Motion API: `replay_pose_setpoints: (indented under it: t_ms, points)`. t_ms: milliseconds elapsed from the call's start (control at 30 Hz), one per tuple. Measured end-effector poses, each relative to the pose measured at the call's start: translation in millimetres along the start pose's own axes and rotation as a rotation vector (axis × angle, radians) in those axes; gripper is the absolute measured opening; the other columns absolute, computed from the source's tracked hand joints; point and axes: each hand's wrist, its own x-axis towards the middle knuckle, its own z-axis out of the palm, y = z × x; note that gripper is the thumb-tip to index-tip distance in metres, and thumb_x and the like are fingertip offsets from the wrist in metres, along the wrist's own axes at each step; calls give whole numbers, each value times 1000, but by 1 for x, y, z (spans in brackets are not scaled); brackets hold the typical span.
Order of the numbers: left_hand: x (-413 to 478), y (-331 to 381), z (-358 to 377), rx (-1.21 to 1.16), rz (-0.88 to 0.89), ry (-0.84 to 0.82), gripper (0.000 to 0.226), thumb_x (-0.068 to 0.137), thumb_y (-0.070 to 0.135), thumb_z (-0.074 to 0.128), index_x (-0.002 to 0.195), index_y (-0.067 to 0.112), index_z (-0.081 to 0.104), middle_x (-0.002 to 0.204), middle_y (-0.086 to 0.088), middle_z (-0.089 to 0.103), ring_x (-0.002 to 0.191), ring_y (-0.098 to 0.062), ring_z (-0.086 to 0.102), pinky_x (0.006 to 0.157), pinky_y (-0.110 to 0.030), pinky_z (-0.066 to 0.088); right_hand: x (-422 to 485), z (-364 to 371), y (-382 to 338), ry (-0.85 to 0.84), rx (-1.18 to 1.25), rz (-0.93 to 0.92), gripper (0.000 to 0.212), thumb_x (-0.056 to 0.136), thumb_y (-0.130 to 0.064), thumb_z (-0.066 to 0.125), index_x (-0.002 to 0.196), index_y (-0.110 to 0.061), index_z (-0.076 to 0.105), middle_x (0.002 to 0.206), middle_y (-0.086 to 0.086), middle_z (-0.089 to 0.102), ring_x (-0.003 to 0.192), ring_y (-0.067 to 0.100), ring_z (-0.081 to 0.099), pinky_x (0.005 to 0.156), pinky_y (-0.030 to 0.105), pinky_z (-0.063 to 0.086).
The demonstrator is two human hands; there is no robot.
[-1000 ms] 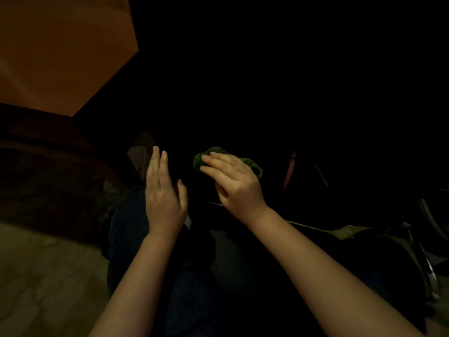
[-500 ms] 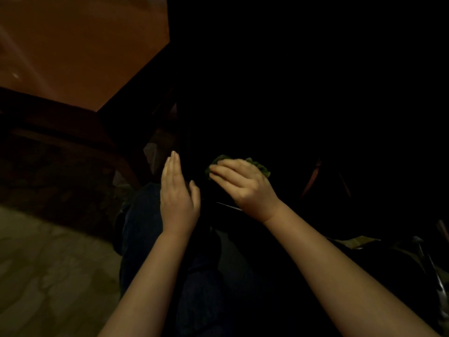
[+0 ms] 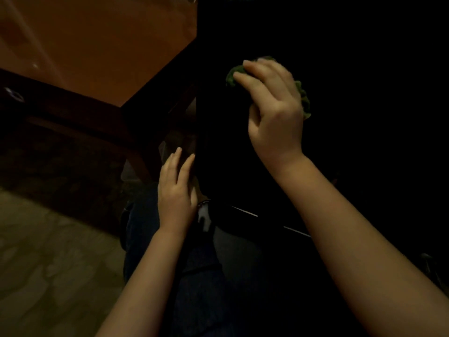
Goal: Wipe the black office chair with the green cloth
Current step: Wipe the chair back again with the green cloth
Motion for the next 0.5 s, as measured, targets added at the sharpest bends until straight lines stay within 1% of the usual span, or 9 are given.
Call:
replay_pose_setpoints:
  t_ms: [67,100,200,367,500]
  points:
    - [-2,-1,0,-1,-24,-1,64,80,-13,59,140,8,51,152,-14,38,141,-33,33,112,-51,35,-11,7,-11,-39,6,10,36,87,7,52,119,0,66,127,15,62,124,33,54,103,47,44]
    - [-2,-1,1,-4,-36,7,62,80,-14,59,138,7,52,151,-14,39,140,-32,34,113,-49,34,-17,12,-16,-61,16,-2,36,88,6,51,120,0,66,129,14,61,125,33,54,103,47,44]
    - [-2,0,3,-15,-74,20,56,81,-14,56,135,4,54,148,-13,42,135,-29,38,113,-39,32,-30,28,-21,-88,28,-76,33,91,3,51,120,-1,66,129,14,61,125,31,55,101,47,46]
    - [-5,-1,3,-19,-81,9,54,84,-11,54,135,4,52,147,-10,44,135,-25,38,115,-33,28,-52,48,-22,-100,30,-201,28,94,-2,54,118,-3,68,129,13,61,124,30,56,101,45,46]
    - [-6,-3,1,-41,-125,20,50,87,-8,51,136,3,50,147,-9,44,137,-23,38,115,-34,30,-72,59,-20,-114,-5,-279,27,95,-4,55,119,-4,68,130,12,61,124,28,56,101,43,47]
